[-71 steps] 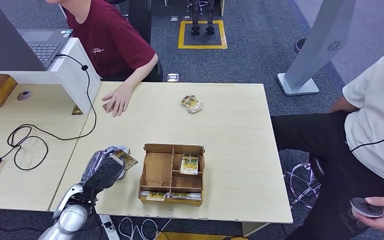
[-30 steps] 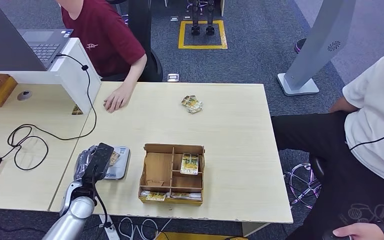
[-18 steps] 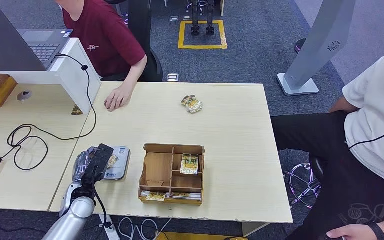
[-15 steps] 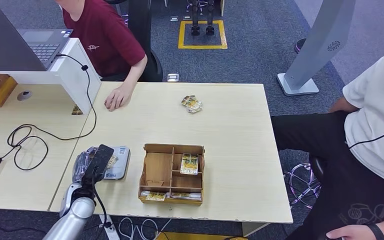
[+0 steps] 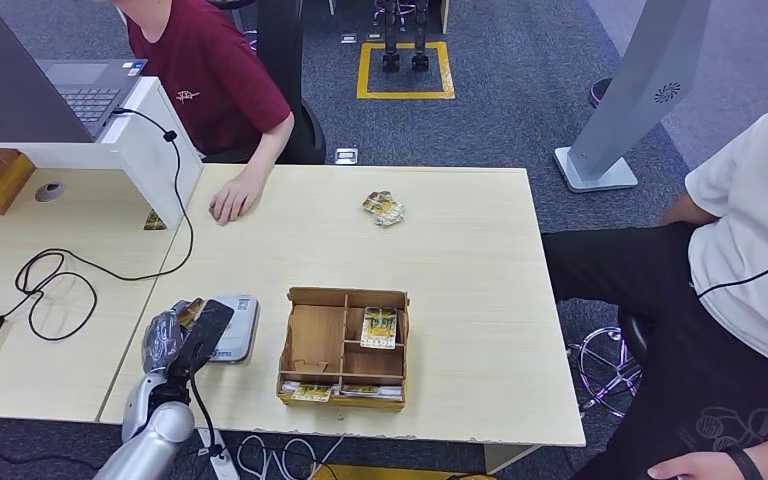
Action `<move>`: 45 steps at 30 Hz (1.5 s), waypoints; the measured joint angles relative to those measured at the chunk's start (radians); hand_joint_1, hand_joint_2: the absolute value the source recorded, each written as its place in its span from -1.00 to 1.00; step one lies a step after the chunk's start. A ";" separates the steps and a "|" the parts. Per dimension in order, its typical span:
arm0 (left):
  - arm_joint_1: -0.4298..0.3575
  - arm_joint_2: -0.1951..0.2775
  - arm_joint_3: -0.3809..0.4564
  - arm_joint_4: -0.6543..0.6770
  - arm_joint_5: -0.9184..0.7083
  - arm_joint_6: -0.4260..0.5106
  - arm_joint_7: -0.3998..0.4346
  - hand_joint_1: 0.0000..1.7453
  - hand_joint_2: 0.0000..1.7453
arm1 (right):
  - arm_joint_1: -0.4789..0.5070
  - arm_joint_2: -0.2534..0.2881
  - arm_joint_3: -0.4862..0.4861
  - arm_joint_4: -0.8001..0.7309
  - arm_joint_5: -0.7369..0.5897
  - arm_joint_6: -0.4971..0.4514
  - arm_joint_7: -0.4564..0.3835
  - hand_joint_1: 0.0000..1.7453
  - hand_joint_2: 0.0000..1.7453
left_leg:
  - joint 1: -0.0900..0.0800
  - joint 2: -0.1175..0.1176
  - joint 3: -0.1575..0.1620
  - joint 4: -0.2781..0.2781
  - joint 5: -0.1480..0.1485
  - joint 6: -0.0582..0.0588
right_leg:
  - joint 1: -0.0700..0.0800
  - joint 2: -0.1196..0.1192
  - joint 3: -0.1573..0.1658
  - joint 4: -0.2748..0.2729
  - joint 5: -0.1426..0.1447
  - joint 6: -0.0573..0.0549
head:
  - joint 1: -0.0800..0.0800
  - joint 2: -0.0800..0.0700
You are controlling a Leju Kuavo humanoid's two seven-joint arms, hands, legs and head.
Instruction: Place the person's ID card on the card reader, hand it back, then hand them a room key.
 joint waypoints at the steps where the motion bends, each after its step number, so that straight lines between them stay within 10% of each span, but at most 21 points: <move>1: 0.000 -0.001 0.002 0.005 -0.005 0.002 0.000 1.00 1.00 | 0.000 0.000 0.000 0.000 0.000 0.000 0.000 -1.00 1.00 | 0.000 0.000 0.000 0.000 0.000 0.000 | 0.000 0.000 0.000 0.000 0.000 0.000 | 0.000 0.000; 16: 0.000 -0.016 0.016 0.019 0.021 -0.024 -0.041 1.00 1.00 | 0.000 0.000 0.001 0.000 -0.012 -0.010 -0.012 -1.00 1.00 | 0.000 -0.001 0.002 0.000 0.000 0.000 | 0.000 -0.001 0.002 0.000 0.000 0.000 | 0.000 0.000; 28: 0.038 -0.037 0.014 -0.219 0.286 -0.132 -0.206 1.00 1.00 | 0.001 0.000 0.001 0.000 -0.017 -0.015 -0.018 -1.00 1.00 | 0.000 -0.001 0.001 0.000 0.000 0.000 | 0.000 0.000 0.001 0.000 0.000 0.000 | 0.000 0.000; 45: -0.002 -0.027 -0.045 -0.460 0.051 0.068 -0.313 1.00 1.00 | -0.010 0.000 0.030 -0.001 0.019 0.025 -0.005 -1.00 1.00 | 0.000 0.000 0.001 0.000 0.000 0.000 | 0.000 0.000 0.000 0.000 0.000 0.000 | 0.000 0.000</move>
